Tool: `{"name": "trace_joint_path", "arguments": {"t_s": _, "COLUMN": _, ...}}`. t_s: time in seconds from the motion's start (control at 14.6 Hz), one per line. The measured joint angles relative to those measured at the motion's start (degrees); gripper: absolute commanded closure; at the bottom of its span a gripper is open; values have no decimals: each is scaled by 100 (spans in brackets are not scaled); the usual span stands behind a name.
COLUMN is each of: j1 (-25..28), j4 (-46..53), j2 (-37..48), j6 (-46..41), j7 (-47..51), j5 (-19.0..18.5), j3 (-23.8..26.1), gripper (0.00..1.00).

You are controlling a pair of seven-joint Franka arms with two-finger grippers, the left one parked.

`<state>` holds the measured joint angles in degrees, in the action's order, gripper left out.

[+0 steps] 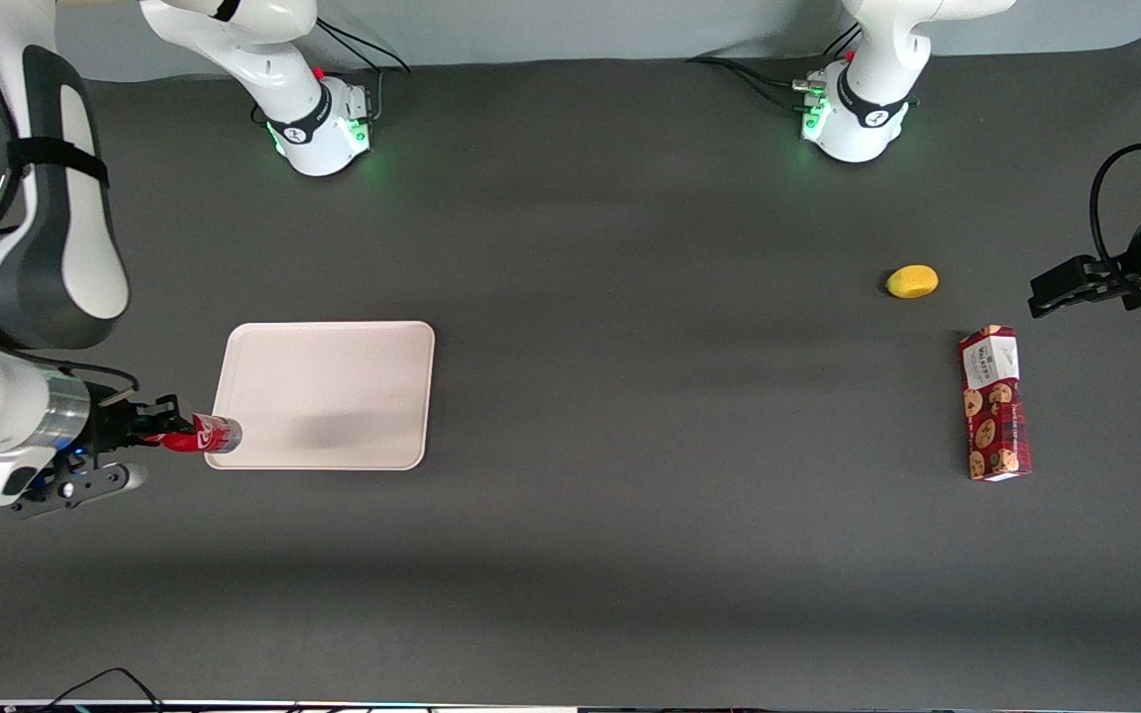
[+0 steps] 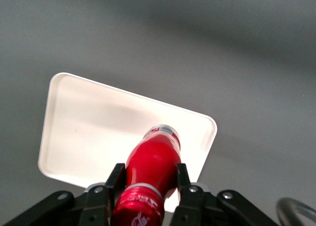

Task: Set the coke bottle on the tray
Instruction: 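Lift the bottle and carry it over the white tray, then lower the bottle onto the tray and open the right gripper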

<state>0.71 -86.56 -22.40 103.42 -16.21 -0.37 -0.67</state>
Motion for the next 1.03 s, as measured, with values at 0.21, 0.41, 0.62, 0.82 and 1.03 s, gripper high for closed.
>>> {"name": "trace_joint_path", "arguments": {"t_s": 0.21, "j1": -109, "j4": -1283, "j2": 434, "j6": 1077, "j7": -348, "j5": -13, "j3": -77, "gripper": 100}}
{"name": "trace_joint_path", "arguments": {"t_s": 0.41, "j1": -212, "j4": -2056, "j2": 534, "j6": 1830, "j7": -687, "j5": -13, "j3": -228, "gripper": 100}}
{"name": "trace_joint_path", "arguments": {"t_s": 0.62, "j1": -277, "j4": -2415, "j2": 607, "j6": 2003, "j7": -746, "j5": -13, "j3": -264, "gripper": 100}}
{"name": "trace_joint_path", "arguments": {"t_s": 0.82, "j1": -384, "j4": -2600, "j2": 680, "j6": 2081, "j7": -870, "j5": -13, "j3": -266, "gripper": 100}}
{"name": "trace_joint_path", "arguments": {"t_s": 1.03, "j1": -503, "j4": -2741, "j2": 699, "j6": 2170, "j7": -939, "j5": -13, "j3": -267, "gripper": 100}}
